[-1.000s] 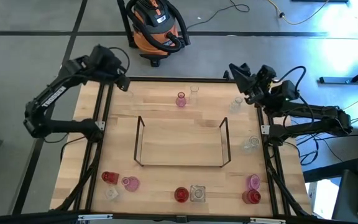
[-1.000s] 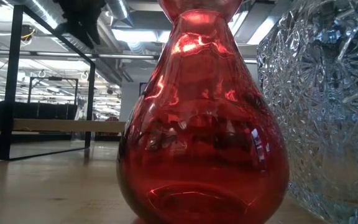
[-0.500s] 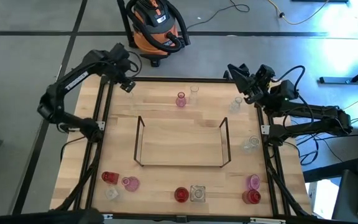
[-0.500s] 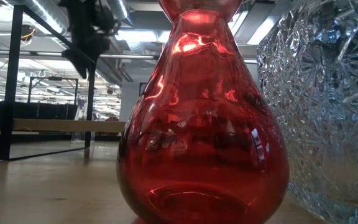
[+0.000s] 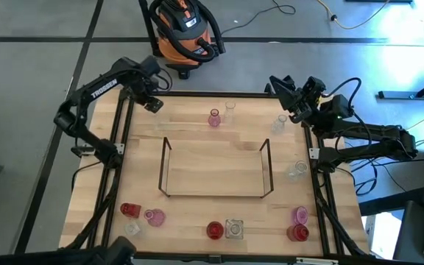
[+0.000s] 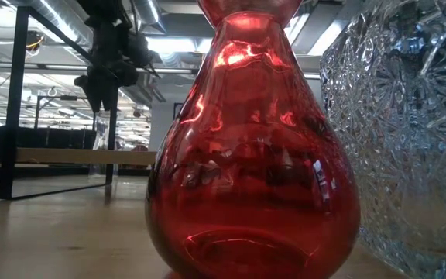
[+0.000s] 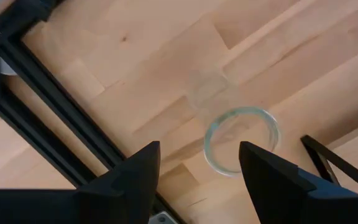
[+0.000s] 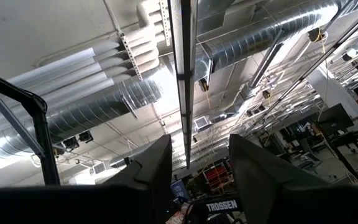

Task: Sort vases onto shelf
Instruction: Put the transparent flower vase on the shelf

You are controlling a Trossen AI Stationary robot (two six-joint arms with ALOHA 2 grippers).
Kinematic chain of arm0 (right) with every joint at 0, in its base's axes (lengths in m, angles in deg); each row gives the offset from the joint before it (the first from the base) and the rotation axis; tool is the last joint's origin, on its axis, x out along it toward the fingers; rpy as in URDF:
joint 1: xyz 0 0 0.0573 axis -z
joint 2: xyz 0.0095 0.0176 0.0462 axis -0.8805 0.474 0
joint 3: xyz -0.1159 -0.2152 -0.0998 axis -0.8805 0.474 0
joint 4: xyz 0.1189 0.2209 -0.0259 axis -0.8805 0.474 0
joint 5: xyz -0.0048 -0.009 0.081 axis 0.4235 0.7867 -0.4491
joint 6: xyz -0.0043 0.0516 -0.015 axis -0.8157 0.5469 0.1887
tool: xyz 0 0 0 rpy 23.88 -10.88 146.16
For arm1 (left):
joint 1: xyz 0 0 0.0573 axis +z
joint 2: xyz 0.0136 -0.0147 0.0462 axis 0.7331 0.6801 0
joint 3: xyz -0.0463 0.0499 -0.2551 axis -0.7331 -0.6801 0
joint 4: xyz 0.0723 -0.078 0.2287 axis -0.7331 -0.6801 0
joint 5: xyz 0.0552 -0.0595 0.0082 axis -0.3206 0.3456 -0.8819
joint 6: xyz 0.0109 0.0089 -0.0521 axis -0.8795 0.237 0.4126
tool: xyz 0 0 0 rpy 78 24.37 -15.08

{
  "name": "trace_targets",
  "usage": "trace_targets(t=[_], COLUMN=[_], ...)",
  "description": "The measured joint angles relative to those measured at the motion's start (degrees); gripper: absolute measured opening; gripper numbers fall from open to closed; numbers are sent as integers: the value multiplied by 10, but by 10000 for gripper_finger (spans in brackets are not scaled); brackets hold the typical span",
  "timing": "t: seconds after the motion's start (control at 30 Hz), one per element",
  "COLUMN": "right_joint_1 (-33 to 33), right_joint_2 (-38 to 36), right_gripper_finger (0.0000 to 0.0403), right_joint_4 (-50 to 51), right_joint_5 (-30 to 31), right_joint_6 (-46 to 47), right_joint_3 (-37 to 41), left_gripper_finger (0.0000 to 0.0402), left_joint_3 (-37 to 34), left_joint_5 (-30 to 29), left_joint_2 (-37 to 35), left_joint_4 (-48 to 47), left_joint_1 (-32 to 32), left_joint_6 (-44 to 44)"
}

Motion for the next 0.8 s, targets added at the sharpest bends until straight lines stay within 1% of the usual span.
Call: trace_targets(t=[0.2, 0.37, 0.53, 0.8], right_joint_1=[0, 0, 0, 0], right_joint_2=[0, 0, 0, 0], right_gripper_finger=[147, 147, 147, 147], right_joint_4=[0, 1, 1, 1], right_joint_5=[-1, -11, -10, -10], right_joint_6=[0, 0, 0, 0], right_joint_3=[0, 0, 0, 0], left_gripper_finger=[211, 188, 135, 22], left_joint_3=[0, 0, 0, 0], left_joint_5=[0, 0, 7, 44], left_joint_2=[32, 47, 50, 50], left_joint_4=[0, 0, 0, 5], left_joint_1=[0, 0, 0, 4], left_joint_6=[0, 0, -7, -20])
